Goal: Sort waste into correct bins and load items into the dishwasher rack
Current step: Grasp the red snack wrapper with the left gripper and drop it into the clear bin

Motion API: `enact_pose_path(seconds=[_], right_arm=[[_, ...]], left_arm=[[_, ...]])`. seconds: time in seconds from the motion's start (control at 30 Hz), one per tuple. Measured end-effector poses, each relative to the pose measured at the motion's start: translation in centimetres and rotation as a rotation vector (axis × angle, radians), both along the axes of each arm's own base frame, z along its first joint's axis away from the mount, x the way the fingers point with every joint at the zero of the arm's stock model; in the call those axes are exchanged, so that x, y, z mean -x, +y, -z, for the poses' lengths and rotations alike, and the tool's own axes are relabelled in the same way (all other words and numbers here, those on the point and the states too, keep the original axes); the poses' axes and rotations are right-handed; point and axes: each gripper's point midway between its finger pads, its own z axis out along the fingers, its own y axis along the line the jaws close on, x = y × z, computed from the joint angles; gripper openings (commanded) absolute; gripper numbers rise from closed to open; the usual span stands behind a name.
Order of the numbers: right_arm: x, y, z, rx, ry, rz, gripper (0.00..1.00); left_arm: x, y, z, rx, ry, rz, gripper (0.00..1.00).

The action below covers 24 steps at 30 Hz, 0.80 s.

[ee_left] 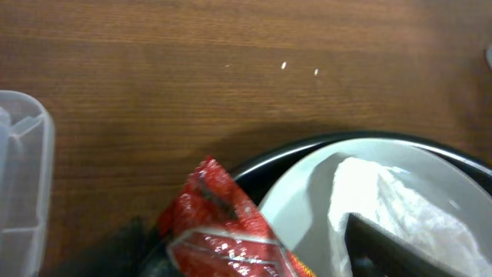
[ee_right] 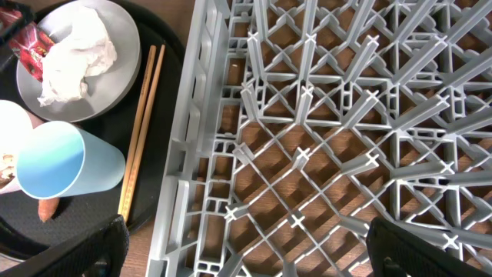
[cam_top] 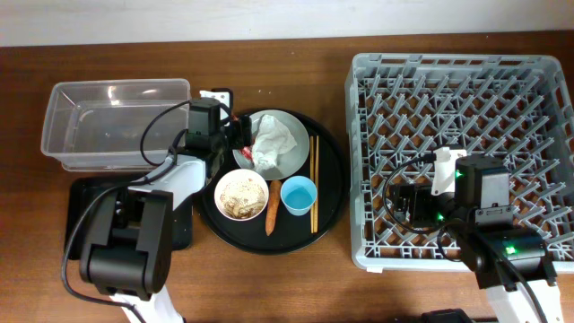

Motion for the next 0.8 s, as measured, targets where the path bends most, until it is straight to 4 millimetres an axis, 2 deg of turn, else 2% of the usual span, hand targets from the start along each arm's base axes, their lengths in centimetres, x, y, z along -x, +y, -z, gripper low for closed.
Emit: enact_pose_path(seconds=[0.03, 0.07, 0.23, 0.3, 0.37, 0.4, 0.43, 0.47, 0.53, 0.57, 0.63, 0.67, 0.7, 0.73, 0.77, 0.8], right_arm=[[0.0, 0.0, 0.0, 0.000, 0.000, 0.000, 0.98], [0.0, 0.0, 0.0, 0.000, 0.000, 0.000, 0.98], [0.0, 0.0, 0.0, 0.000, 0.000, 0.000, 0.98], [0.0, 0.0, 0.0, 0.000, 0.000, 0.000, 0.98], [0.0, 0.0, 0.0, 0.000, 0.002, 0.000, 0.98], [0.0, 0.0, 0.0, 0.000, 0.000, 0.000, 0.98], [0.0, 0.0, 0.0, 0.000, 0.000, 0.000, 0.98], [0.0, 0.0, -0.1, 0.000, -0.001, 0.000, 0.98], [0.0, 0.0, 0.0, 0.001, 0.000, 0.000, 0.98], [0.0, 0.0, 0.0, 0.000, 0.000, 0.000, 0.98], [0.0, 0.0, -0.1, 0.001, 0.000, 0.000, 0.98], [0.0, 0.0, -0.1, 0.000, -0.001, 0.000, 0.98], [0.0, 0.0, -0.1, 0.000, 0.000, 0.000, 0.98], [0.0, 0.0, 0.0, 0.000, 0.001, 0.000, 0.98], [0.0, 0.0, 0.0, 0.000, 0.000, 0.000, 0.98], [0.0, 0.0, 0.0, 0.000, 0.000, 0.000, 0.98]], left_arm=[[0.1, -0.5, 0.4, 0.007, 0.009, 0.008, 0.16], [0.3, -0.8, 1.1, 0.008, 0.026, 0.018, 0.00], [0.6, -1.1, 1.7, 0.013, 0.041, 0.025, 0.00], [0.8, -1.0, 0.6, 0.013, 0.038, 0.025, 0.00], [1.4, -0.9, -2.4, 0.018, 0.015, 0.026, 0.00], [1.6, -0.8, -5.0, 0.026, -0.024, 0.026, 0.00], [1.8, -0.5, -9.2, 0.042, -0.105, 0.020, 0.00], [2.1, 0.3, -11.3, 0.045, -0.138, 0.005, 0.00], [2.0, 4.6, -14.3, 0.041, -0.199, -0.087, 0.00], [1.8, 7.2, -14.9, 0.034, -0.214, -0.144, 0.00], [2.0, 13.4, -14.5, 0.013, -0.195, -0.280, 0.00], [2.3, 16.0, -14.3, 0.006, -0.186, -0.336, 0.25], [2.6, 17.9, -14.0, 0.001, -0.177, -0.380, 0.70], [2.5, 19.1, -13.5, -0.004, -0.171, -0.405, 0.99], [2.3, 19.4, -13.1, -0.006, -0.167, -0.408, 0.99], [1.8, 19.5, -11.6, -0.008, -0.144, -0.407, 0.99]])
